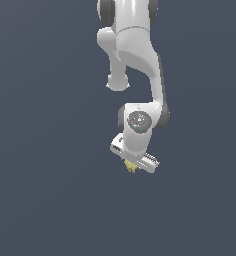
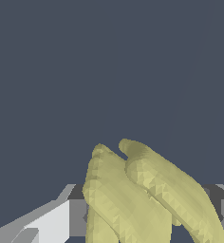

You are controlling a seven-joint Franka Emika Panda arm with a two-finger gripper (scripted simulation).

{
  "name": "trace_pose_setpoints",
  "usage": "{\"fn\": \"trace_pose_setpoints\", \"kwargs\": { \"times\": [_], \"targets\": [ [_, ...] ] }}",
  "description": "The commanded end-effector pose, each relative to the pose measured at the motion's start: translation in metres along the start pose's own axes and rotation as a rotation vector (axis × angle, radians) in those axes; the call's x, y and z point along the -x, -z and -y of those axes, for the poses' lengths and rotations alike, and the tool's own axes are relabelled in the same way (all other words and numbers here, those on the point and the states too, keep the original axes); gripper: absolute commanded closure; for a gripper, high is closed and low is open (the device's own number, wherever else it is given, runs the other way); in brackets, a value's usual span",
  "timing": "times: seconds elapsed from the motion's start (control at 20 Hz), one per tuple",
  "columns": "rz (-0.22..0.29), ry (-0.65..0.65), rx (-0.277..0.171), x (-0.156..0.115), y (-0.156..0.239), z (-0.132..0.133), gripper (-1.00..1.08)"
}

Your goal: Pick up the object and move it to a goal position.

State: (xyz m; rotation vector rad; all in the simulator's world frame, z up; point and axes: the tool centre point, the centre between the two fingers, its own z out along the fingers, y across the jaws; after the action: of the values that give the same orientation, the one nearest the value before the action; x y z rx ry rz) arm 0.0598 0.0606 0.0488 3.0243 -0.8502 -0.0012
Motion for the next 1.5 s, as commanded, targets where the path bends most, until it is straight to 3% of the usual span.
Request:
{"fn": "trace_pose_setpoints", "kwargs": {
  "times": [0.0, 0.25, 1.0, 1.25, 1.45],
  "targets": [
    [-0.001, -0.001, 0.000, -0.002, 0.006, -0.013, 1.08],
    [0.000, -0.001, 0.000, -0.006, 0.022, -0.053, 1.08],
    [0.000, -0.001, -0.001, -0.026, 0.090, -0.212, 1.08],
    [0.000, -0.001, -0.001, -0.032, 0.104, -0.244, 1.08],
    [-0.001, -0.001, -0.001, -0.035, 0.110, -0.256, 1.08]
  ]
}}
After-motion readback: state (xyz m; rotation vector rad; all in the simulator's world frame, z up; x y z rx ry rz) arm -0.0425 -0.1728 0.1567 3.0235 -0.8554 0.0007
